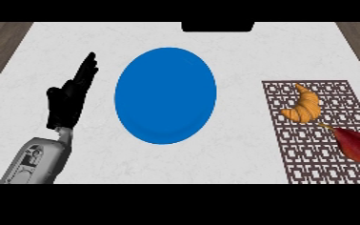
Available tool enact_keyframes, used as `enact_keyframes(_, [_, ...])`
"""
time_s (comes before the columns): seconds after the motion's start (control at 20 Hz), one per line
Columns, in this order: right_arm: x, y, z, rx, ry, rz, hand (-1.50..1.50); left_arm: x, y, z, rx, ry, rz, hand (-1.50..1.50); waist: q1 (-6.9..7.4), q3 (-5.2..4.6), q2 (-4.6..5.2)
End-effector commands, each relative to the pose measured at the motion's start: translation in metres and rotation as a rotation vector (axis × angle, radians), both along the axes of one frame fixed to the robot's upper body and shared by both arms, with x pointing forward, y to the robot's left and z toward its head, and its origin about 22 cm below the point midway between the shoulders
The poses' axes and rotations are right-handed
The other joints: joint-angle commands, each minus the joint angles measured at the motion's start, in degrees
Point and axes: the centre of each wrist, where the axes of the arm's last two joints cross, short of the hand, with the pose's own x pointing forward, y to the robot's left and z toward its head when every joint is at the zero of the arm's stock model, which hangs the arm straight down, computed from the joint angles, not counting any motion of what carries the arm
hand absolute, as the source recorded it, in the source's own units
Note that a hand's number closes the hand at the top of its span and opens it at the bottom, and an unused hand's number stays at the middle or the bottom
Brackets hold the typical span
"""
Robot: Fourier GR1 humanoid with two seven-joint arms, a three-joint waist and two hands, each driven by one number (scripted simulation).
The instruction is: Pick the pear from the placemat and place it in the plate
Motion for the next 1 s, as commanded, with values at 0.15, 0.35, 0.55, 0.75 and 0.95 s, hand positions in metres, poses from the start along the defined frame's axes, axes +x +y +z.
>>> enact_keyframes(0.15, [0.004, 0.017, -0.001, -0.059, 0.083, -0.017, -1.5, -0.01, 0.007, 0.002, -0.002, -0.003, 0.006, 0.0, -0.12, 0.03, -0.12])
enact_keyframes(0.35, [0.022, 0.015, -0.027, -0.07, 0.101, 0.001, -1.5, 0.005, 0.004, -0.012, -0.005, 0.013, 0.004, 0.0, 0.08, 0.05, 0.07])
enact_keyframes(0.55, [0.026, 0.026, -0.055, -0.184, 0.153, -0.009, -1.5, 0.0, -0.006, -0.001, 0.0, -0.018, 0.002, 0.0, 0.39, 0.07, 0.06])
enact_keyframes(0.75, [0.025, 0.024, -0.079, -0.239, 0.168, 0.011, -1.5, -0.002, -0.008, -0.016, 0.0, 0.008, 0.003, 0.0, 0.07, 0.07, 0.06])
enact_keyframes(0.95, [0.039, 0.028, -0.094, -0.205, 0.178, -0.011, -1.5, 0.008, 0.001, 0.014, -0.006, 0.013, -0.017, 0.0, 0.17, 0.07, 0.0])
